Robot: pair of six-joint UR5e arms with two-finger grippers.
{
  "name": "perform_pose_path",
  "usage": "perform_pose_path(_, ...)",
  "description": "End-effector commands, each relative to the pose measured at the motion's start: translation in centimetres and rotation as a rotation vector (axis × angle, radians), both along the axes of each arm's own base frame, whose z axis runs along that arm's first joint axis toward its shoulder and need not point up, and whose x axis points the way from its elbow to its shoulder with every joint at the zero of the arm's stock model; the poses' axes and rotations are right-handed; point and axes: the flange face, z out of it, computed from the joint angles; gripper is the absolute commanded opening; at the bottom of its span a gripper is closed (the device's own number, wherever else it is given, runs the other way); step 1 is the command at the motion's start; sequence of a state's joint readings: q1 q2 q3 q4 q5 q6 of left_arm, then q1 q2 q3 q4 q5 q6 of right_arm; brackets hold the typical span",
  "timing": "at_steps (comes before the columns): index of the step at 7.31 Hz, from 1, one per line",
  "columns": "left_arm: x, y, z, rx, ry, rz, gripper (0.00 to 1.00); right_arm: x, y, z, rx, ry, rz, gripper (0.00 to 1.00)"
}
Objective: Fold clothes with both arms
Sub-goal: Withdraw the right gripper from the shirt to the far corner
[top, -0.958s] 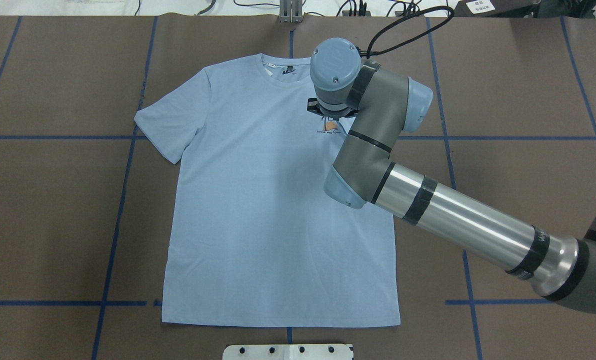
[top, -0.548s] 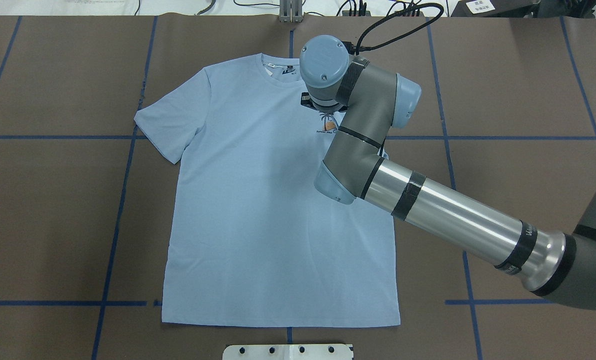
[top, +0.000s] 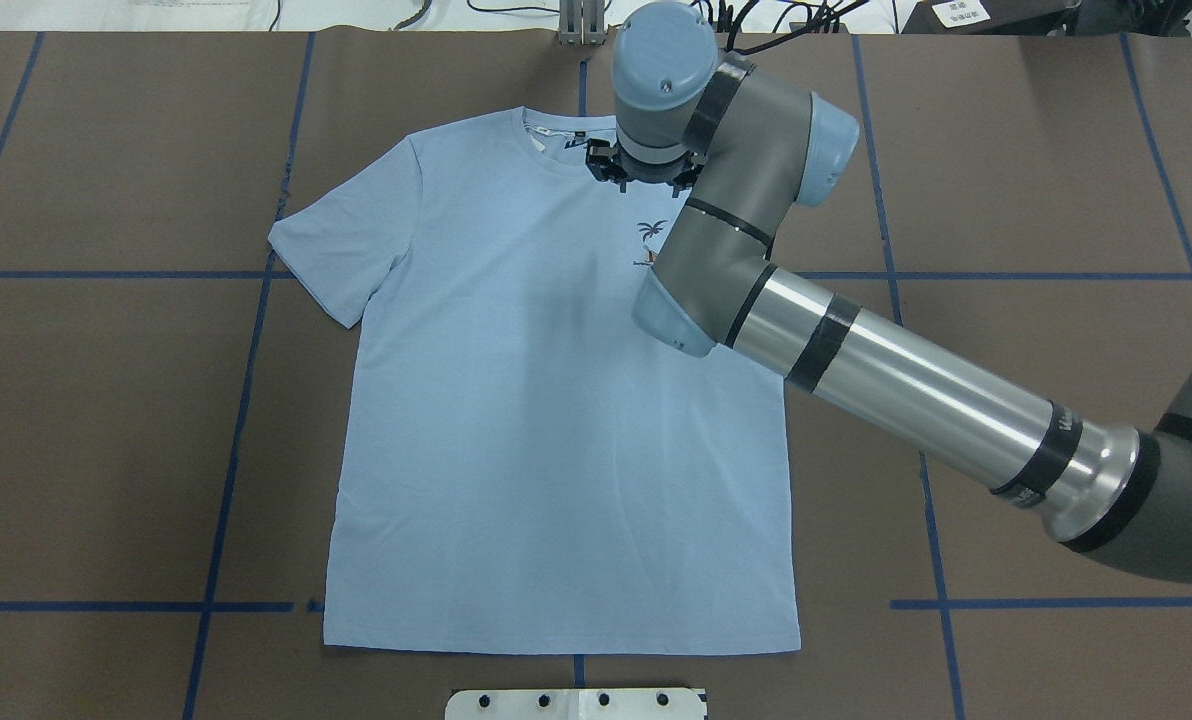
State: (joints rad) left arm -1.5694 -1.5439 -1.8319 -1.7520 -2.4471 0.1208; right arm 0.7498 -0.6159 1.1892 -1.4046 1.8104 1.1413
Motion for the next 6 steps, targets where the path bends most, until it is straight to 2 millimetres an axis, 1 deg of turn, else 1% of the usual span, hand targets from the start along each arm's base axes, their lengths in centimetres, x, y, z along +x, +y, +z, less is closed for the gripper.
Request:
perform_pose_path(1, 7.6, -4.4, -4.6, -0.123, 0.041, -0.041, 1.0, 9.9, -4.8, 0.4, 0.012, -0.003, -0.126, 1.0)
perform_pose_path(2, 11.9, -6.3, -6.7, -0.201, 0.03, -0.109, 1.0, 16.6, -6.4, 3.7, 0.039, -0.035, -0.21, 1.0)
perform_pose_path(3, 16.5, -8.2, -7.9, -0.215, 0.034, -0.119, 1.0, 22.4, -7.0, 7.2, 0.068, -0.053, -0.262, 1.0)
perform_pose_path(4, 19.4, -9.8, -6.6, -0.225, 0.067, -0.124, 1.0, 26.5, -7.2, 10.1, 0.088, -0.048, -0.282, 1.0)
perform_pose_path(5, 20.9, -10.8, -4.9, -0.244, 0.127, -0.171, 1.0, 28.8, -6.9, 12.2, 0.093, -0.045, -0.288, 1.0)
perform_pose_path(6, 23.3, -10.9, -3.8, -0.27, 0.169, -0.185, 1.0, 29.3, -6.5, 13.1, 0.093, -0.042, -0.286, 1.0)
